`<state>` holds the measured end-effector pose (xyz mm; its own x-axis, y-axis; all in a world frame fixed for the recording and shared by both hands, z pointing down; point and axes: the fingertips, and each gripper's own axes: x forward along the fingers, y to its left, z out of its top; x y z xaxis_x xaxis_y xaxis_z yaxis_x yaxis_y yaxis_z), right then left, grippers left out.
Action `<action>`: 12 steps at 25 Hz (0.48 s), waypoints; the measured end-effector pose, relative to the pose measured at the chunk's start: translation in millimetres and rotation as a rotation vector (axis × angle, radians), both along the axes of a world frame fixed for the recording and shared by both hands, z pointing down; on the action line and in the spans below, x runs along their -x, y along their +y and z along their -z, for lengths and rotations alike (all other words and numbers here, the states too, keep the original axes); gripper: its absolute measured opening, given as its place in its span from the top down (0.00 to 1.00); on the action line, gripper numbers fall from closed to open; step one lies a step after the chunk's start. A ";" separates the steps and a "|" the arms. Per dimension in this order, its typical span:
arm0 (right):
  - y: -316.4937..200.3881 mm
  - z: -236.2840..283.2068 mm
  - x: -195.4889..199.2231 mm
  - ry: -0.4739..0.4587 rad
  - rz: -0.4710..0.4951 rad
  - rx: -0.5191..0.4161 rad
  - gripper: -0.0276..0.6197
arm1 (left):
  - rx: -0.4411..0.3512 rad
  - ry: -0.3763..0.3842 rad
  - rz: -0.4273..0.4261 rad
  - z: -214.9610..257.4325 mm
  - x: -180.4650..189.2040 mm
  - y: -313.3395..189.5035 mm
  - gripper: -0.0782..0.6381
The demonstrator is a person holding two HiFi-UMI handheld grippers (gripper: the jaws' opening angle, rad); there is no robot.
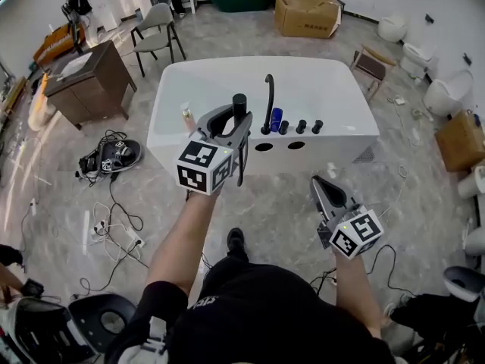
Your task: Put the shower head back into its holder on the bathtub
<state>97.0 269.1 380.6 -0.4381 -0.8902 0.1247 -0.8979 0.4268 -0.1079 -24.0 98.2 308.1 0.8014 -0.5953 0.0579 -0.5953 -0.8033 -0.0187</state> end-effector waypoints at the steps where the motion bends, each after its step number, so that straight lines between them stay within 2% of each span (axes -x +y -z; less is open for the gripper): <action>1: -19.3 2.9 2.2 0.003 -0.011 0.008 0.93 | -0.002 0.004 -0.014 4.6 -2.4 -19.2 0.70; 7: -117.9 10.9 21.0 0.015 -0.038 0.032 0.93 | -0.008 0.041 -0.053 24.0 -0.6 -119.6 0.70; 12: -169.6 7.3 30.7 0.015 -0.039 0.049 0.93 | -0.032 0.053 -0.084 36.6 -2.1 -169.9 0.70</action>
<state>66.3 99.5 373.4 -0.4011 -0.8992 0.1747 -0.9153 0.3862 -0.1140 -21.9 -71.6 271.5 0.8498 -0.5271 -0.0040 -0.5271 -0.8497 -0.0154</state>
